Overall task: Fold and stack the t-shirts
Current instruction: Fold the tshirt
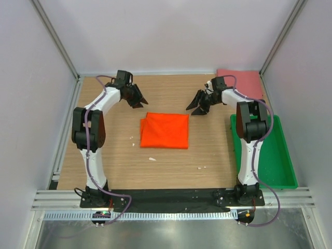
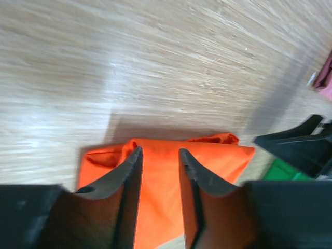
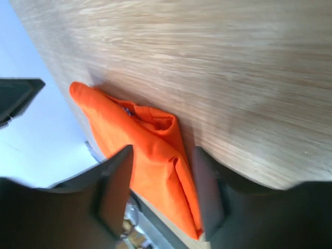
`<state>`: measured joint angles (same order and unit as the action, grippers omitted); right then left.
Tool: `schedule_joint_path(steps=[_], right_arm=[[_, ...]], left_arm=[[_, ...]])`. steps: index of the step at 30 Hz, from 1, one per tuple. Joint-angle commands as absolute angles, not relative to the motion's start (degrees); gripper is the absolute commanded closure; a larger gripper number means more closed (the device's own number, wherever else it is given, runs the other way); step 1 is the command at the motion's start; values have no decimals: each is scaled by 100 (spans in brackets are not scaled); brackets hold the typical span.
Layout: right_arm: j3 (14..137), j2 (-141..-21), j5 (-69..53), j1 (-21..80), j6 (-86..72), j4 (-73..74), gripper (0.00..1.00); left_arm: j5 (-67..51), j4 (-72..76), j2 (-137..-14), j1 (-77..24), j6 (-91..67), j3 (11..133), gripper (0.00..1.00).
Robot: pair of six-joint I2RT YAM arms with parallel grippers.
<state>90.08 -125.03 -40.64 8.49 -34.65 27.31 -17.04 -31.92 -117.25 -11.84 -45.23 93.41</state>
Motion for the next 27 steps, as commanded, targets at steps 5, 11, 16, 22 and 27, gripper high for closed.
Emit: schedule_joint_path(steps=[5, 11, 16, 22, 27], right_arm=[[8773, -11716, -3919, 826, -2918, 2857, 0], [7745, -11110, -3647, 914, -2830, 2366, 0], [7120, -10995, -3648, 1177, -2795, 1627, 0], [6681, -10872, -3367, 1599, -2733, 1231, 1], [6259, -10600, -3217, 1871, -2891, 1029, 11]], left_arm=[[-1511, -3313, -10837, -1125, -3613, 9054, 43], [-1758, -3472, -10301, -1143, -3016, 8053, 41], [-2047, -3165, -10318, -1169, -3067, 7524, 41], [-2346, -2479, -10371, -1327, -3454, 6988, 44], [-2417, -2329, -10109, -1538, -3612, 6470, 46]])
